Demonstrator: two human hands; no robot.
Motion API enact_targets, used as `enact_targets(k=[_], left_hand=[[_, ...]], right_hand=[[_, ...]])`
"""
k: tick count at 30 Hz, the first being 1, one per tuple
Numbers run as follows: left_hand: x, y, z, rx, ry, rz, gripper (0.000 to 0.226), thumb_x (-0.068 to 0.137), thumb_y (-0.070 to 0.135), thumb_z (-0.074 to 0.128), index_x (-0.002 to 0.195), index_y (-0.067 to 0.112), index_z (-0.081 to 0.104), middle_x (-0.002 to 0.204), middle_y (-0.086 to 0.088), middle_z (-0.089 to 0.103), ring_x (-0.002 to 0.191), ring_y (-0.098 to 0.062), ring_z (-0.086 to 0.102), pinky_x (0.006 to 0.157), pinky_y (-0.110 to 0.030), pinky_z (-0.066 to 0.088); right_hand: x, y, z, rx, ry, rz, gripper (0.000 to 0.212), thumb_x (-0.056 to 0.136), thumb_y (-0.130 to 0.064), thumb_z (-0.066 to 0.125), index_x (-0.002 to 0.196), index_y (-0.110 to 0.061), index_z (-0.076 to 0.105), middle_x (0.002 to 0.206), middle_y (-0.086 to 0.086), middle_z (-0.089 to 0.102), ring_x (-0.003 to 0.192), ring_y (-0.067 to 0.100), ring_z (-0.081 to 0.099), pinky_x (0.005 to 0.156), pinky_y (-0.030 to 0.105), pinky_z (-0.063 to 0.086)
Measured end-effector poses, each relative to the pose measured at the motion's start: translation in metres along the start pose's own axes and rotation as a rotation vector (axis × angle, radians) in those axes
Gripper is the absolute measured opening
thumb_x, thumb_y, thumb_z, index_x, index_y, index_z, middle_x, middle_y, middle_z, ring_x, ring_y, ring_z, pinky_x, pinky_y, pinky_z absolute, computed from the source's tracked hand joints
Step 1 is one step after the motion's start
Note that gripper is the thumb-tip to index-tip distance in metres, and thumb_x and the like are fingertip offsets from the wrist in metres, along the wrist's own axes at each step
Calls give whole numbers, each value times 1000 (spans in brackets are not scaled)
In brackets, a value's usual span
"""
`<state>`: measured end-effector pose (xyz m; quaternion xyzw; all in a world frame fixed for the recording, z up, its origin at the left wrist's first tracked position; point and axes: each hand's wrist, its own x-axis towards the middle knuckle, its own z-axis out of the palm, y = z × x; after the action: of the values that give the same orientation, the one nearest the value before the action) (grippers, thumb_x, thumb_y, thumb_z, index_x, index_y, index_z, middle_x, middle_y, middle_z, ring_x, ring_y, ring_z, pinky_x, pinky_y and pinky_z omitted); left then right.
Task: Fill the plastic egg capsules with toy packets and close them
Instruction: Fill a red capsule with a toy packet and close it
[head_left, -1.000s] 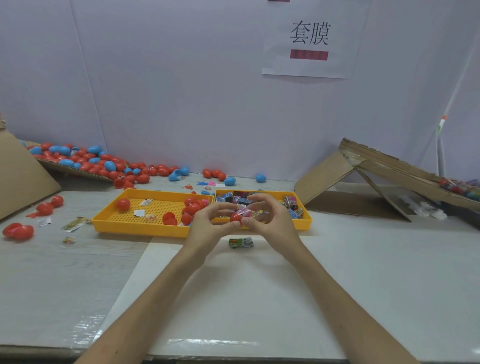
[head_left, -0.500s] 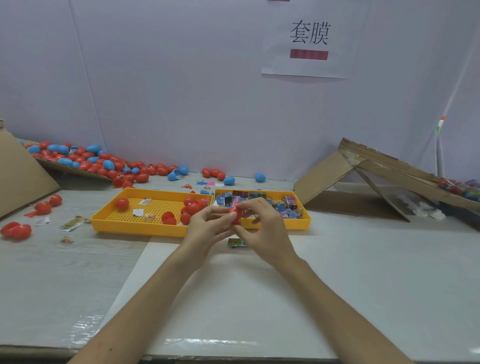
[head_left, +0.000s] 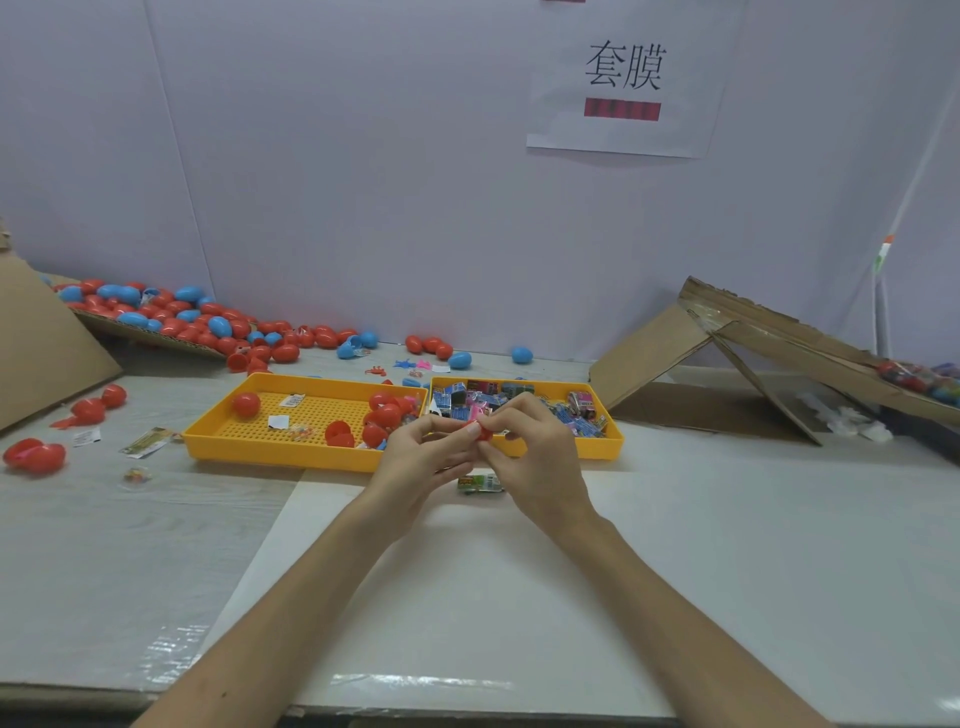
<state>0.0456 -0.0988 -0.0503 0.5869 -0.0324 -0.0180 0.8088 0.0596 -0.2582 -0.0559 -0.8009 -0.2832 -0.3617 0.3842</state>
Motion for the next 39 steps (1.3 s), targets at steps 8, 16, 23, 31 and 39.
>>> enact_targets(k=[8,16,23,31,39], left_hand=[[2,3,-1,-129,-22,-49,45,75,23,82,113,5,66,103,-13,77,99,-28,75,78,-28,61],[2,3,-2,-141,-65,-88,46,81,20,78,124,9,64,111,-12,77,104,-25,74,77,-27,61],[4,2,-4,-104,-54,-113,48,77,23,80,121,10,66,107,-9,78,100,-22,75,79,-27,60],[4,3,-4,-130,-80,-126,51,82,23,76,128,6,62,111,-11,77,103,-23,74,77,-26,60],[3,2,-2,-63,-129,-138,42,97,33,65,132,10,62,124,-8,73,116,-24,69,98,-35,52]], right_hand=[[1,-2,1,65,1,48,41,82,-15,83,120,-16,68,111,-3,67,101,4,62,84,15,51],[2,0,-1,-11,19,28,37,80,-10,83,116,-10,74,104,2,71,94,3,62,85,9,49],[1,0,-2,-7,46,-3,37,76,-4,84,112,-8,76,94,4,71,84,5,59,78,5,46],[3,-1,-3,41,47,23,45,78,-10,84,121,-15,70,106,-2,69,96,4,63,86,20,52],[2,-2,-3,-32,0,-20,31,74,-2,85,103,-9,75,98,2,68,90,10,63,84,7,46]])
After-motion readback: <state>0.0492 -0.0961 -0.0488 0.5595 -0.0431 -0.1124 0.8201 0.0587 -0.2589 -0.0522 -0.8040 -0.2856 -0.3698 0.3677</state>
